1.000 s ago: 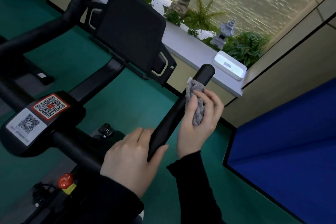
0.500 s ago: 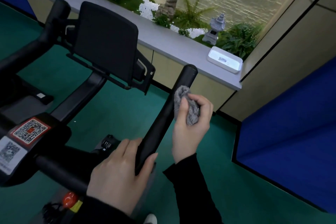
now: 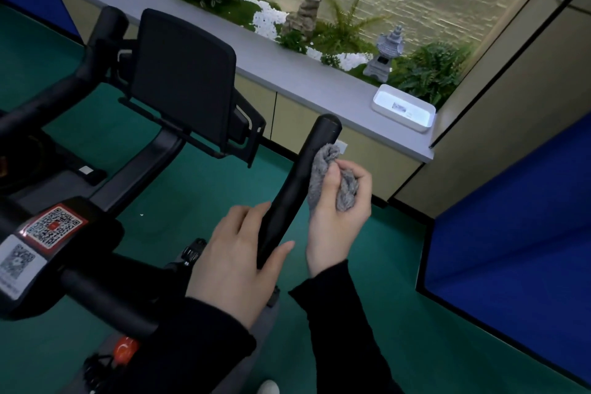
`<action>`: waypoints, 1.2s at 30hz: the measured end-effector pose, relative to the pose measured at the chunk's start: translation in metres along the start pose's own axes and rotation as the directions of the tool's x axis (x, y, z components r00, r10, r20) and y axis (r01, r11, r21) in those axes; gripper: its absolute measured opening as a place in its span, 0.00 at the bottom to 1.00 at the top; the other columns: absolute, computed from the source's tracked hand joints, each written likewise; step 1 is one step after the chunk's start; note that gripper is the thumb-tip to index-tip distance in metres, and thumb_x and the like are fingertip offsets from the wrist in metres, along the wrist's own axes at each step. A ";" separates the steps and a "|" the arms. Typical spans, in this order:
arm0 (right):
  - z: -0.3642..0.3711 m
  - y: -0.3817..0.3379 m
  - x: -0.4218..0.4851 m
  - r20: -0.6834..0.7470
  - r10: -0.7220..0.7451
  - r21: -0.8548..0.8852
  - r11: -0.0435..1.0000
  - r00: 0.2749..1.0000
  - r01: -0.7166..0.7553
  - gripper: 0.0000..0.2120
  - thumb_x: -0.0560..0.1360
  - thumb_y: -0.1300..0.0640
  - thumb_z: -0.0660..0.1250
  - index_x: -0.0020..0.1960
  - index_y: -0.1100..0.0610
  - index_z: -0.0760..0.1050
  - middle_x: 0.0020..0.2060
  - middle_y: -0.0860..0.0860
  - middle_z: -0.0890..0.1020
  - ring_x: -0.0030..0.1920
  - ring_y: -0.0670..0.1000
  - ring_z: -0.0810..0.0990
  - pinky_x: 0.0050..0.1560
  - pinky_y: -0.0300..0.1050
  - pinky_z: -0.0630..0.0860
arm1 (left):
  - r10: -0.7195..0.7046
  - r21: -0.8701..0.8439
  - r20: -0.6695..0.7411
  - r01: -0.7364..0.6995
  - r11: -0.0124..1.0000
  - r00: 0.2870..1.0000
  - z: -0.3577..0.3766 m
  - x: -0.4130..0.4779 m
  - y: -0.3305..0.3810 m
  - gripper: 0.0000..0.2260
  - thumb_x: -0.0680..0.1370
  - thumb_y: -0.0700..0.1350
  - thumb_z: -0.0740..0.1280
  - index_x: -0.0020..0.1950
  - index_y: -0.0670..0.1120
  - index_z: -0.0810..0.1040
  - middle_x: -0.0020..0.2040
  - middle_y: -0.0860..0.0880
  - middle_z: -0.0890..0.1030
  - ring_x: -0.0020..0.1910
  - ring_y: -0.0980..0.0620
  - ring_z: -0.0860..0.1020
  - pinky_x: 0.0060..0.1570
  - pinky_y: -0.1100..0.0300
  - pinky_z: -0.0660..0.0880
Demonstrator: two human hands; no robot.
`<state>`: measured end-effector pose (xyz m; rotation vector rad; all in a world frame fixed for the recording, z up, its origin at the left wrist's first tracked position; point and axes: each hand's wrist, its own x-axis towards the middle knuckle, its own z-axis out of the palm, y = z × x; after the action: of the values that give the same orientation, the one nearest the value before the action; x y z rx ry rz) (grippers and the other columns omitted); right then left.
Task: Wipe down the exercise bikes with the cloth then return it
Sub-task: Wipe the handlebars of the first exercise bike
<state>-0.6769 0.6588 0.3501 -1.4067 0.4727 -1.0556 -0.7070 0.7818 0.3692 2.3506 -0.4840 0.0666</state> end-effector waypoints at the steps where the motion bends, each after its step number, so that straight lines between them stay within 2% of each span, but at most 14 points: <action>1: -0.001 0.002 -0.004 0.004 0.022 0.026 0.999 1.000 -0.023 0.02 0.79 0.63 0.63 0.50 0.58 0.75 0.47 0.54 0.79 0.50 0.48 0.78 0.53 0.38 0.72 | -0.001 -0.007 -0.001 0.001 1.000 1.000 0.002 0.000 0.000 0.22 0.73 0.51 0.68 0.65 0.45 0.73 0.54 0.49 0.75 0.50 0.46 0.77 0.47 0.50 0.76; 5: -0.005 0.013 -0.028 0.058 0.121 0.115 0.985 0.991 -0.127 0.06 0.80 0.57 0.61 0.56 0.50 0.74 0.49 0.38 0.81 0.53 0.41 0.79 0.54 0.30 0.72 | 0.033 0.009 -0.028 -0.032 0.999 0.999 0.007 -0.002 -0.003 0.20 0.73 0.46 0.69 0.64 0.45 0.73 0.53 0.48 0.75 0.47 0.45 0.78 0.42 0.50 0.78; 11: 0.004 0.014 0.004 0.056 0.163 0.206 0.964 0.985 -0.171 0.07 0.80 0.60 0.62 0.53 0.49 0.75 0.47 0.40 0.83 0.52 0.42 0.80 0.53 0.33 0.73 | 0.029 0.047 -0.041 -0.027 0.999 0.999 0.007 -0.002 -0.003 0.20 0.74 0.47 0.68 0.65 0.47 0.73 0.52 0.50 0.75 0.42 0.46 0.79 0.36 0.51 0.77; 14: 0.005 0.015 0.013 0.078 0.142 0.231 0.960 0.987 -0.157 0.07 0.79 0.58 0.62 0.52 0.47 0.75 0.46 0.39 0.83 0.52 0.41 0.80 0.52 0.31 0.73 | 0.022 0.066 -0.037 -0.020 0.998 0.999 0.008 -0.003 -0.003 0.20 0.74 0.47 0.68 0.65 0.46 0.73 0.53 0.50 0.75 0.41 0.46 0.79 0.34 0.51 0.77; 19: -0.004 0.021 -0.005 0.126 0.251 0.239 0.931 0.960 -0.275 0.04 0.77 0.53 0.63 0.49 0.46 0.76 0.47 0.44 0.83 0.52 0.45 0.80 0.54 0.38 0.74 | 0.022 0.054 -0.044 -0.020 0.998 0.999 0.009 -0.003 -0.002 0.20 0.74 0.46 0.70 0.65 0.46 0.73 0.53 0.50 0.75 0.42 0.46 0.79 0.36 0.49 0.78; 23: 0.001 0.020 0.016 0.220 0.395 0.319 0.835 0.892 -0.449 0.07 0.80 0.61 0.61 0.55 0.54 0.75 0.53 0.52 0.81 0.56 0.51 0.79 0.65 0.52 0.72 | 0.041 0.059 -0.063 -0.037 0.998 0.997 0.009 0.000 -0.001 0.20 0.73 0.45 0.71 0.64 0.45 0.74 0.51 0.50 0.76 0.42 0.47 0.79 0.36 0.50 0.79; 26: -0.003 0.024 0.022 0.290 0.477 0.371 0.744 0.830 -0.556 0.10 0.80 0.61 0.60 0.60 0.61 0.73 0.55 0.56 0.80 0.56 0.53 0.78 0.65 0.53 0.70 | 0.046 0.063 -0.073 -0.042 0.997 0.996 0.010 -0.002 0.000 0.20 0.72 0.44 0.72 0.63 0.45 0.75 0.51 0.50 0.77 0.41 0.47 0.79 0.35 0.50 0.79; 29: -0.011 0.027 0.010 0.348 0.497 0.373 0.704 0.795 -0.604 0.11 0.78 0.59 0.62 0.59 0.60 0.72 0.53 0.57 0.80 0.54 0.53 0.77 0.61 0.50 0.72 | 0.053 0.066 -0.077 -0.048 0.997 0.996 0.013 -0.004 0.000 0.20 0.71 0.43 0.73 0.62 0.44 0.75 0.50 0.49 0.77 0.39 0.46 0.80 0.34 0.52 0.79; 31: -0.012 0.028 0.008 0.365 0.498 0.375 0.694 0.786 -0.614 0.13 0.77 0.59 0.62 0.60 0.62 0.72 0.53 0.58 0.79 0.54 0.54 0.77 0.61 0.50 0.72 | 0.047 0.065 -0.077 -0.042 0.997 0.996 0.013 -0.003 0.000 0.21 0.71 0.43 0.73 0.62 0.44 0.75 0.50 0.49 0.77 0.39 0.46 0.79 0.34 0.53 0.79; 33: -0.008 0.028 0.015 0.372 0.486 0.373 0.702 0.791 -0.607 0.12 0.79 0.63 0.60 0.62 0.64 0.71 0.55 0.60 0.80 0.55 0.56 0.77 0.62 0.51 0.72 | 0.041 0.063 -0.080 -0.036 0.997 0.996 0.014 -0.003 -0.001 0.21 0.71 0.44 0.73 0.63 0.44 0.75 0.50 0.49 0.77 0.39 0.46 0.79 0.33 0.52 0.79; 36: -0.003 0.028 0.025 0.383 0.507 0.330 0.705 0.772 -0.628 0.15 0.80 0.66 0.56 0.65 0.69 0.69 0.60 0.67 0.77 0.59 0.62 0.77 0.64 0.55 0.73 | 0.048 0.064 -0.068 -0.043 0.997 0.997 0.014 -0.004 -0.004 0.21 0.72 0.45 0.72 0.63 0.43 0.74 0.50 0.48 0.76 0.39 0.46 0.79 0.31 0.52 0.78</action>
<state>-0.6586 0.6322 0.3309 -0.8708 0.4015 -0.4041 -0.7106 0.7763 0.3558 2.3898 -0.5082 0.1865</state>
